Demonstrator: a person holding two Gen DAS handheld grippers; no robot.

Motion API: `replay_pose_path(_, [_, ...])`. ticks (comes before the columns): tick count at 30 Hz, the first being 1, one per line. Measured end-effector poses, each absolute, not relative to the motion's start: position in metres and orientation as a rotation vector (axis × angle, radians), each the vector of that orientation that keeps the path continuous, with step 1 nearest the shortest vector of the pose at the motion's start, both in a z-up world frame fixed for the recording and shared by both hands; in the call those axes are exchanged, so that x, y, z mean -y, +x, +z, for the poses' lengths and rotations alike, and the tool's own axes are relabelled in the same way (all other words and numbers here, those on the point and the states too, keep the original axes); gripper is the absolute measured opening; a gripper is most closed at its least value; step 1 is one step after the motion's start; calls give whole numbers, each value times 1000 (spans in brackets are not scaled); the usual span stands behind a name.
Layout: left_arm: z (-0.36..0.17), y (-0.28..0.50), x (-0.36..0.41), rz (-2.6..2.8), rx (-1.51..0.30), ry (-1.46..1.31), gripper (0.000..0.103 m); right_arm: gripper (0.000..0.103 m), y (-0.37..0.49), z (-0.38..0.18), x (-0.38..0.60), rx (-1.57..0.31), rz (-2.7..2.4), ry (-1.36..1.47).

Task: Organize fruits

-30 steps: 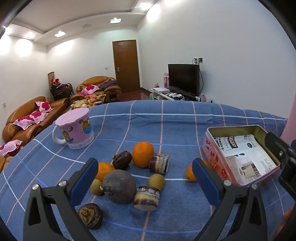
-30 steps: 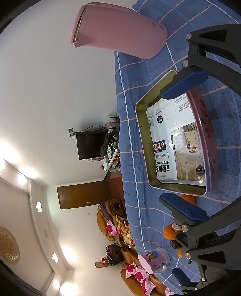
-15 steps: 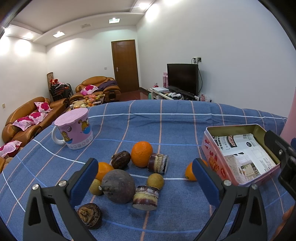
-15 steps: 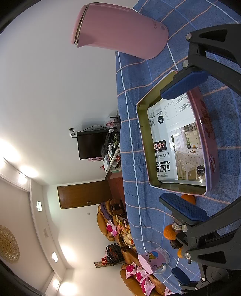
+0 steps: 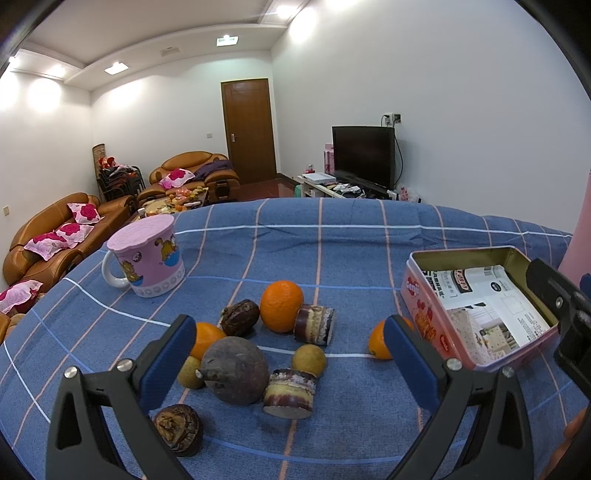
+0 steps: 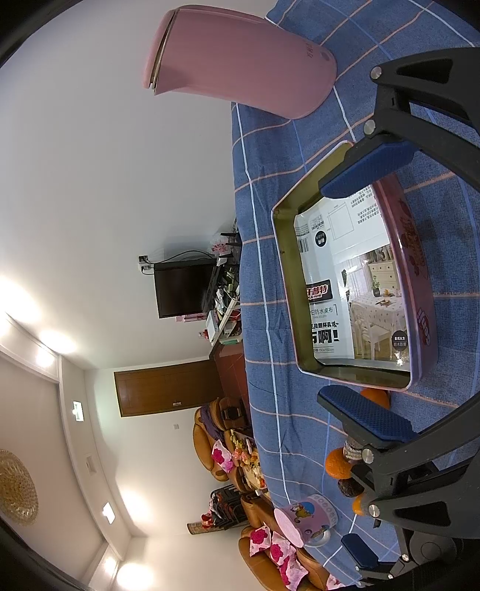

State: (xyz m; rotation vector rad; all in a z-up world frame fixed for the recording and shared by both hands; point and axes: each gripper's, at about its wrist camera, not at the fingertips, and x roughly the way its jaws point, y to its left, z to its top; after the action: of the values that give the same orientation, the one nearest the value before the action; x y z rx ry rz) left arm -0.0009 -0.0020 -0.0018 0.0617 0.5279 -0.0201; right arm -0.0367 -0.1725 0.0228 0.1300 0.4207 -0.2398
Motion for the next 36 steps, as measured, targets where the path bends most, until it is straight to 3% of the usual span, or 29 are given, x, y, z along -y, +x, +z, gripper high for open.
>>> replay_pose_path(36, [-3, -1, 6, -24, -532, 61, 103, 102, -34, 20, 174, -425, -235, 124])
